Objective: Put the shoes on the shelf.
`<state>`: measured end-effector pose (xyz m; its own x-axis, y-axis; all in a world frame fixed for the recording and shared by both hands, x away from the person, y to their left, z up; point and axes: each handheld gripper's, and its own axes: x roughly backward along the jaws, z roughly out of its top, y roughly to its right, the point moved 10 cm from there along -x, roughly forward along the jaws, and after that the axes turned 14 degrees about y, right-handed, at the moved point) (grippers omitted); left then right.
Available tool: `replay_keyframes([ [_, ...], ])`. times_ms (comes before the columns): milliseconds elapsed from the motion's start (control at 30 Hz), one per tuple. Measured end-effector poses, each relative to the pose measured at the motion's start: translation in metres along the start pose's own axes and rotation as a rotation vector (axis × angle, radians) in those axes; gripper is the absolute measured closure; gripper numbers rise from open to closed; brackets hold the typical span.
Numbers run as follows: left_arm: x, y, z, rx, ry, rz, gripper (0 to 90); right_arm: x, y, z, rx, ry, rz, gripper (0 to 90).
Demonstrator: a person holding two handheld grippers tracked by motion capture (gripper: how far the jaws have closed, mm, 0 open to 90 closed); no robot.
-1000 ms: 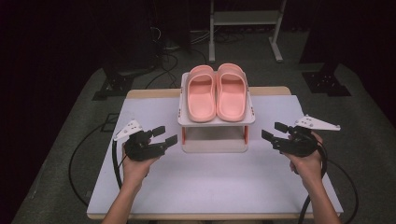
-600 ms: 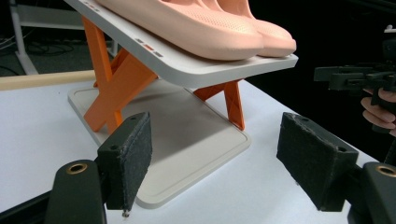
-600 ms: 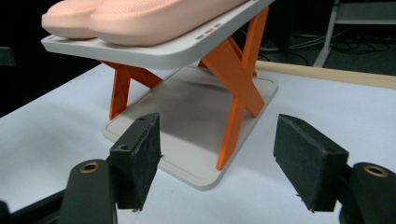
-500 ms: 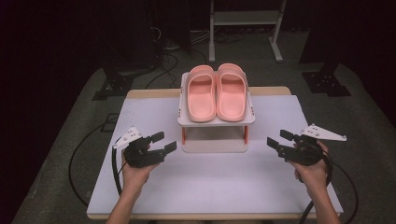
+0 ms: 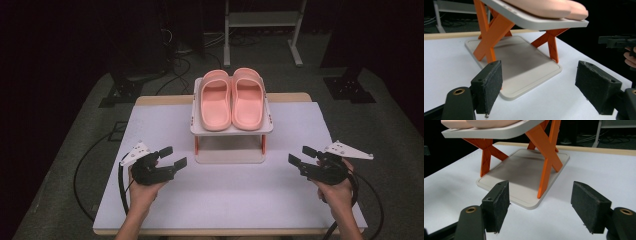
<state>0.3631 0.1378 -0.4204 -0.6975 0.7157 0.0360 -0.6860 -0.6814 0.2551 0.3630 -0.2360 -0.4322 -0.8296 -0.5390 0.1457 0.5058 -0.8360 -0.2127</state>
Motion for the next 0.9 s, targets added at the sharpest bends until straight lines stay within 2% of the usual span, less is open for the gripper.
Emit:
replay_keyframes([
  [433, 0.01, -0.006, -0.018, 0.013, -0.009, 0.028, 19.6, 0.009, 0.006, -0.016, -0.018, -0.016, -0.019, 29.8],
  [900, 0.019, -0.011, -0.036, 0.002, -0.02, 0.056, 18.4, 0.018, 0.007, -0.033, -0.022, -0.037, -0.025, 29.2],
])
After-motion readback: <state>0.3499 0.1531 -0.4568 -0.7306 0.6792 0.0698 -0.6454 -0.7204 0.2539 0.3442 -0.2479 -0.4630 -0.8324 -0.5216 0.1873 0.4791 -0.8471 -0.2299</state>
